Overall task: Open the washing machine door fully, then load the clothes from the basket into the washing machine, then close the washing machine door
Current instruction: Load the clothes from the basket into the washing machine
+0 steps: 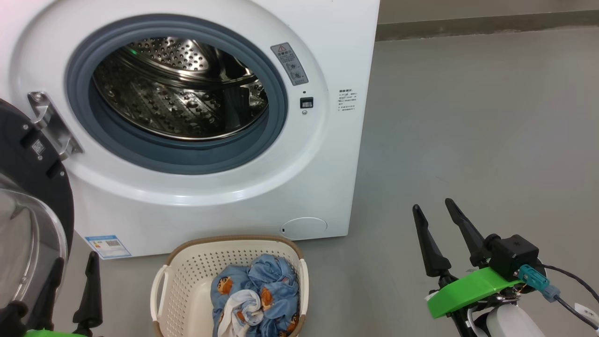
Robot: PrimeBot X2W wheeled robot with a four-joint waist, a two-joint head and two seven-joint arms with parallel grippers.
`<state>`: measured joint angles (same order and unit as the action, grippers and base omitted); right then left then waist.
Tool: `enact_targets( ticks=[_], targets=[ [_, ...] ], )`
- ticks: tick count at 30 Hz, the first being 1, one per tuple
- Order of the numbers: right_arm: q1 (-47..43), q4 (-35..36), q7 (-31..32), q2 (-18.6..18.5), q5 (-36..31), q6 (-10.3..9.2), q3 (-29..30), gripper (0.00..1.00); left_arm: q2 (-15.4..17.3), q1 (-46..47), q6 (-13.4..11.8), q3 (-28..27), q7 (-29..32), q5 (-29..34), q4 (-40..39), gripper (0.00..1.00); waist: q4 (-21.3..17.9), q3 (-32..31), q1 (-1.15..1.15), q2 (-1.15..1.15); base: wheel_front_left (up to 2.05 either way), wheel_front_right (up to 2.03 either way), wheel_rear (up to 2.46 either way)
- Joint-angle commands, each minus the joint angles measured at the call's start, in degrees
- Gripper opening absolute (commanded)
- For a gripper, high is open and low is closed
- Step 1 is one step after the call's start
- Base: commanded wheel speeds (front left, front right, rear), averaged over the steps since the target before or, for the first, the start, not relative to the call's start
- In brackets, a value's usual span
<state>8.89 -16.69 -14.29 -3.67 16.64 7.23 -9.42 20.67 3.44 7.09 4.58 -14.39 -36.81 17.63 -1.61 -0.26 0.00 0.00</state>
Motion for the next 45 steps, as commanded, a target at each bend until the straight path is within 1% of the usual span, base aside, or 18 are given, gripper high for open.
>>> enact_targets(
  ticks=[1, 12, 21, 26, 39, 45],
  targets=[
    [0.83, 1.33, -0.71, 0.1, -0.43, 0.25, -1.43, 1.0, 1.8, 1.68, 0.05, -2.52, -0.61, 0.31, -0.79, 1.0, 0.0, 0.04, 0.0, 0.0, 0.0, 0.0, 0.0],
    [0.95, 1.39, -0.71, 0.26, -0.78, 0.25, -1.6, 1.0, 1.84, 1.68, 0.14, -2.57, -0.61, 0.29, -1.29, 1.0, -0.57, 1.1, 0.0, 0.0, 0.0, 0.0, 0.0],
    [1.02, 2.6, -0.71, 0.66, -2.66, 0.25, -0.77, 1.0, 3.65, 2.45, 0.31, -2.16, -0.61, -0.84, -2.3, 1.0, -1.75, 5.18, 0.0, 0.0, 0.0, 0.0, 0.0],
    [0.89, 4.14, -0.71, 0.77, -2.95, 0.25, -0.37, 1.0, 5.56, 3.28, 0.37, -0.72, -0.61, -2.4, -3.41, 1.0, -2.22, 8.63, 0.0, 0.0, 0.0, 0.0, 0.0],
    [1.4, 9.28, -0.71, 0.79, -3.04, 0.25, 0.03, 1.0, 12.52, 6.43, 0.39, 3.67, -0.61, -8.03, -7.99, 1.0, -2.8, 19.73, 0.0, 0.0, 0.0, 0.0, 0.0],
    [1.95, 11.19, -0.71, 0.79, -3.1, 0.25, 0.03, 1.0, 14.9, 8.12, 0.39, 5.46, -0.61, -10.02, -8.86, 1.0, -3.33, 23.85, 0.0, 0.0, 0.0, 0.0, 0.0]
  ],
)
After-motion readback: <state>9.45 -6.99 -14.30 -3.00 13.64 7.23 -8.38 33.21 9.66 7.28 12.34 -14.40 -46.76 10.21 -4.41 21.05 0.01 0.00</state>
